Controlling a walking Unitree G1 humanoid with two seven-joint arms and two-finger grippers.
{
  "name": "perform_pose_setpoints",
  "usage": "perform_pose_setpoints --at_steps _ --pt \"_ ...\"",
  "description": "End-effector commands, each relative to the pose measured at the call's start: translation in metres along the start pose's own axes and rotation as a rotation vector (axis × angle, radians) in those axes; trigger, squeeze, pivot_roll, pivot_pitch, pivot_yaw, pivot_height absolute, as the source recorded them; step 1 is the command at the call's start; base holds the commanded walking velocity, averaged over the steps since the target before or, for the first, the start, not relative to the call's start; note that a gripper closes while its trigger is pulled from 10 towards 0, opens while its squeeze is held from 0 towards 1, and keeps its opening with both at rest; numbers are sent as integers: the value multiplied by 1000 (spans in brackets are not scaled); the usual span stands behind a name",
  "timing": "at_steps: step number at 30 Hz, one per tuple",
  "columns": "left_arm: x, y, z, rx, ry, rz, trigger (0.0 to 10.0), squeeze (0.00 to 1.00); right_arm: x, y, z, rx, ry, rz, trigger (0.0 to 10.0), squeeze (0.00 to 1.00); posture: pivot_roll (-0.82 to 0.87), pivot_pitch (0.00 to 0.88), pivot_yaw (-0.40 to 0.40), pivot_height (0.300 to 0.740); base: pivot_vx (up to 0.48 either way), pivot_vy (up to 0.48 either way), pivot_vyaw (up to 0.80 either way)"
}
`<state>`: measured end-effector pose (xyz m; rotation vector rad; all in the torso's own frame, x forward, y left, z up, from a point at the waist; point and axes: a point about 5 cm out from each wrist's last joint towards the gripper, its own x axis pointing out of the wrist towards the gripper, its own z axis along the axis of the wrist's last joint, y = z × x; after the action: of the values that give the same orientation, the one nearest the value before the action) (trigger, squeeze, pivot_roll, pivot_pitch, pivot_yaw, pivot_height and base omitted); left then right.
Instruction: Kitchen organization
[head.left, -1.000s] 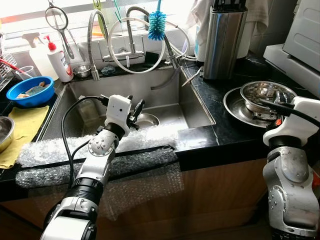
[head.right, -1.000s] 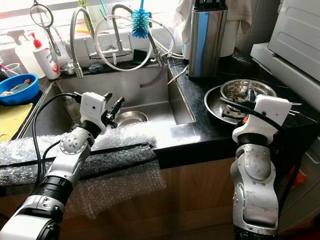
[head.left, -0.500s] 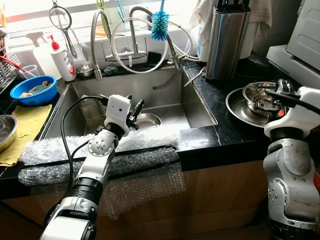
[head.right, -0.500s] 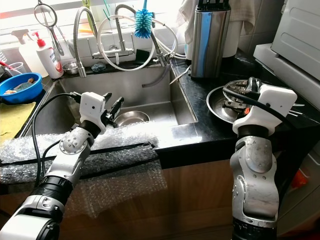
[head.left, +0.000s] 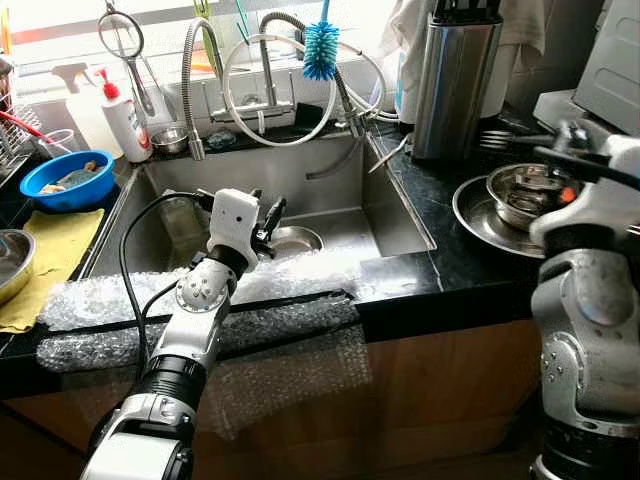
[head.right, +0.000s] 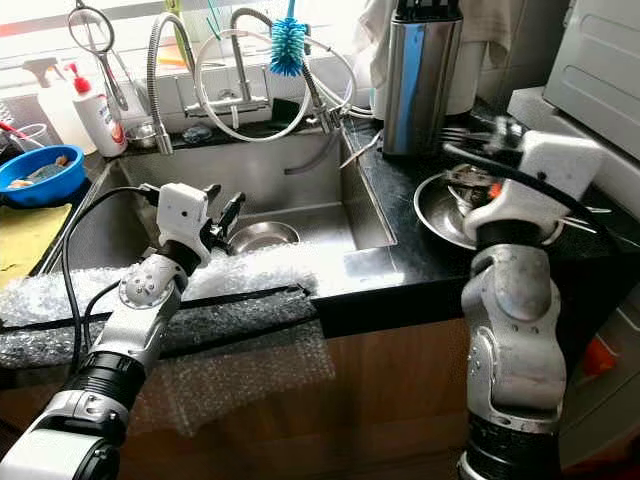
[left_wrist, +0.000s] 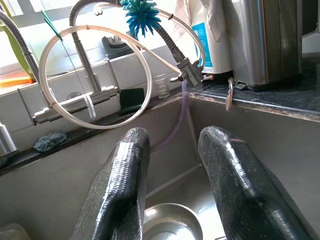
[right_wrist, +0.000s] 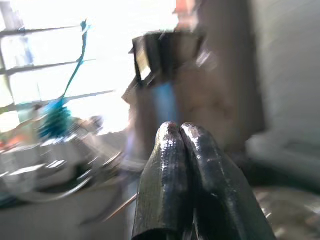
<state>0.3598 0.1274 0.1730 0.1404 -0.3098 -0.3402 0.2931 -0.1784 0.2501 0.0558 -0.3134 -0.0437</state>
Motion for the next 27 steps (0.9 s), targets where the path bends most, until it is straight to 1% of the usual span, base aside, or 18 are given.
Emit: perform_pose_setpoints --at_steps 1,2,3,5,6,7,8,10,12,14,16,18,21,23,24,25,26,27 --pt "3 1 5 -2 -21 11 10000 0 3 11 -4 69 42 49 0 0 -213 0 45 740 0 0 0" --pt "3 1 5 -5 -22 10 10000 0 3 13 -5 100 50 62 5882 0 -209 0 43 740 0 0 0" --pt "3 0 5 -13 -22 10 10000 0 3 17 -6 117 55 92 10000 0 -209 0 43 740 0 0 0" --pt "2 -2 4 -19 -19 9 10000 0 3 18 -7 111 56 103 10000 0 -206 0 42 740 0 0 0" --pt "2 -3 4 -37 -17 13 10000 0 3 21 -9 133 60 124 10000 0 -206 0 41 740 0 0 0" --pt "2 -4 4 -50 -17 13 10000 0 2 22 -11 163 59 138 10000 0 -206 0 41 740 0 0 0" --pt "2 -7 4 -52 -20 5 10000 0 1 26 -13 244 62 165 10000 0 -202 0 39 740 0 0 0" --pt "1 -8 5 -48 -23 -1 10000 0 0 28 -15 321 73 178 10000 0 -203 0 40 740 0 0 0" --pt "2 -8 6 -47 -25 -4 10000 0 0 28 -16 340 83 175 10000 0 -203 0 40 740 0 0 0" --pt "3 -12 11 -24 -46 -31 10000 0 0 29 -21 421 116 187 10000 0 -200 0 39 740 0 0 0" --pt "5 -20 16 28 -72 -96 10000 0 2 33 -27 511 138 202 10000 0 -198 0 39 740 0 0 0" --pt "5 -22 17 31 -75 -107 10000 0 2 37 -30 546 158 225 10000 0 -198 0 39 740 0 0 0" --pt "5 -23 16 28 -73 -110 10000 0 2 43 -34 549 182 264 10000 0 -194 0 35 740 0 0 0" --pt "6 -22 15 -21 -56 -90 10000 0 0 50 -36 598 175 332 10000 0 -191 0 31 740 0 0 0" --pt "6 -20 15 -70 -42 -68 10000 0 -2 50 -36 640 160 351 10000 0 -188 0 30 740 0 0 0" --pt "6 -20 15 -70 -42 -68 10000 0 -2 50 -36 640 160 351 10000 0 -188 0 30 740 0 0 0" --pt "6 -20 16 -95 -42 -62 10000 0 -4 49 -37 682 150 357 10000 0 -185 0 29 740 0 0 0" --pt "6 -21 17 -95 -47 -63 10000 0 -5 48 -37 718 143 357 10000 0 -185 0 29 740 0 0 0"
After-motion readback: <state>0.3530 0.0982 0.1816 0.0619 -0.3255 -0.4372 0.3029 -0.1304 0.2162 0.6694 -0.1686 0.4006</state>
